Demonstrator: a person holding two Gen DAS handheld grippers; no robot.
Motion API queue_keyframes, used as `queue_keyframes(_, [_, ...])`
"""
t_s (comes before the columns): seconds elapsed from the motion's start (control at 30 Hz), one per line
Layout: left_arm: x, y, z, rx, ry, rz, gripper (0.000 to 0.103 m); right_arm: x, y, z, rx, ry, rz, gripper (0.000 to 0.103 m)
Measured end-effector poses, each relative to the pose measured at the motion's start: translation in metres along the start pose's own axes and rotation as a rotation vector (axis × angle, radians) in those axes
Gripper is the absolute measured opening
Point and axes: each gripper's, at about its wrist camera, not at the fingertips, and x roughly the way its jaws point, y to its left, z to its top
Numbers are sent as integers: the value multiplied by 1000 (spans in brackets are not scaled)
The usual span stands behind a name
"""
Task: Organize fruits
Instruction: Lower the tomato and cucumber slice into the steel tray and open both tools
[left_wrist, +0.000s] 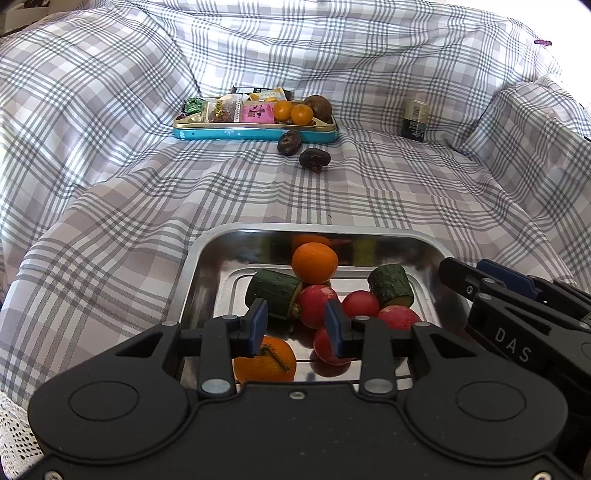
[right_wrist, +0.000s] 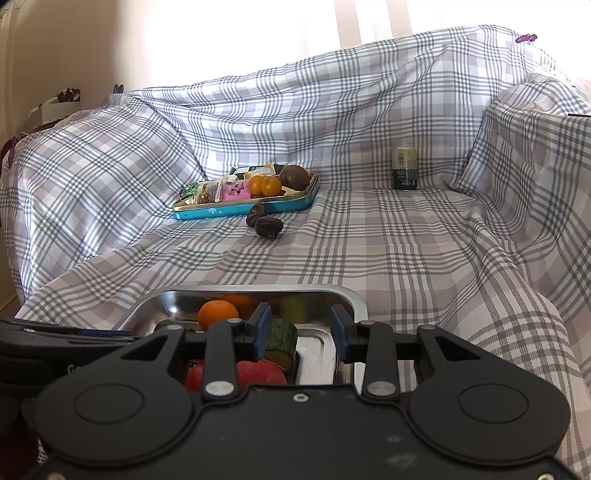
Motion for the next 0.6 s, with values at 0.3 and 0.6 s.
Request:
queue_keyframes(0.3, [-3, 2, -2, 29, -61, 58, 43, 4, 1, 0, -6, 22, -8, 38])
queue_keyframes(0.6, [-2, 11, 0, 50, -95, 103, 43, 6, 7, 1, -47, 46, -33, 40])
